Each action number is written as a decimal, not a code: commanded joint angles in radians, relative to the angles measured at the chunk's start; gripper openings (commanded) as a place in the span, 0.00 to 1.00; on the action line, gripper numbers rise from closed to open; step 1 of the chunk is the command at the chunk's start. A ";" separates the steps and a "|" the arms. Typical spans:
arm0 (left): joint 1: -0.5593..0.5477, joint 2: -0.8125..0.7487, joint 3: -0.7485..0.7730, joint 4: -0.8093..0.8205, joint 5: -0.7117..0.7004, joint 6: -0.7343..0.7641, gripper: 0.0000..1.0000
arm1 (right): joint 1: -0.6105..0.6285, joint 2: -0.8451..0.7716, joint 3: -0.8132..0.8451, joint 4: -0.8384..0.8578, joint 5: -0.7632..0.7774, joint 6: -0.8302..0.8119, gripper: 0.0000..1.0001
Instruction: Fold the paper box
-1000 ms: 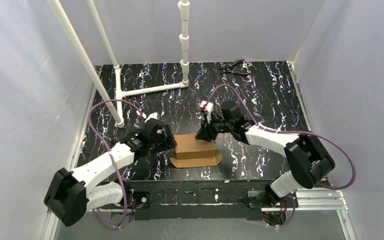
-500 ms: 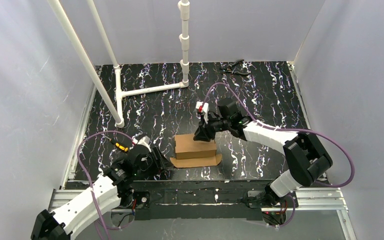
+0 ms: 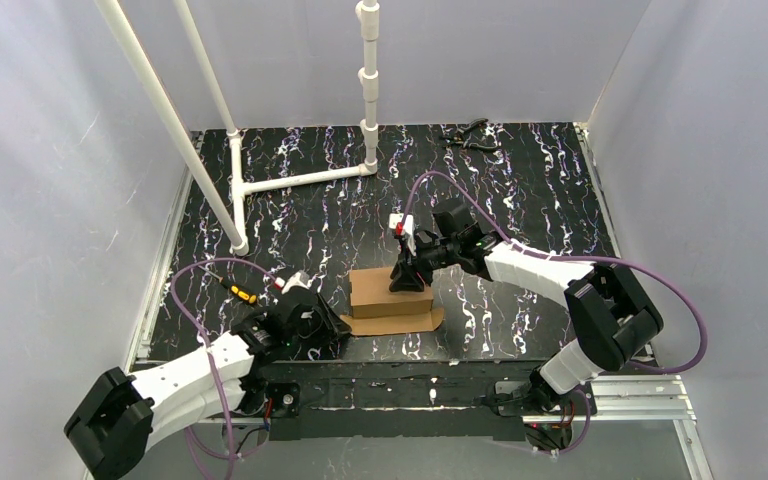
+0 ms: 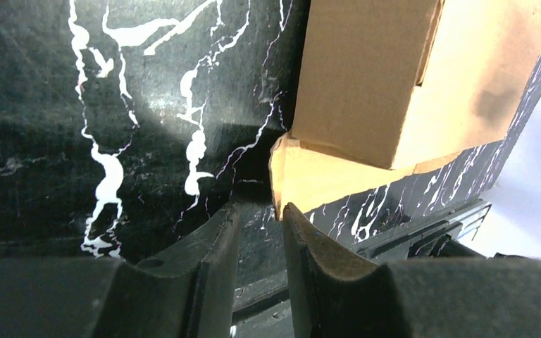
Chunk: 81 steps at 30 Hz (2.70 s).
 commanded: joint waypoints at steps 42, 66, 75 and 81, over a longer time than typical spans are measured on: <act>0.093 0.422 0.384 -0.161 0.010 0.663 0.00 | -0.086 0.105 0.303 -0.493 -0.041 -0.406 0.53; 0.096 0.444 0.374 -0.172 0.090 0.628 0.00 | -0.086 0.089 0.254 -0.438 -0.032 -0.374 0.59; 0.099 0.529 0.399 -0.147 0.095 0.639 0.00 | -0.086 0.089 0.239 -0.425 -0.012 -0.366 0.62; 0.098 0.531 0.413 -0.154 0.103 0.645 0.00 | -0.086 0.090 0.233 -0.388 0.019 -0.321 0.64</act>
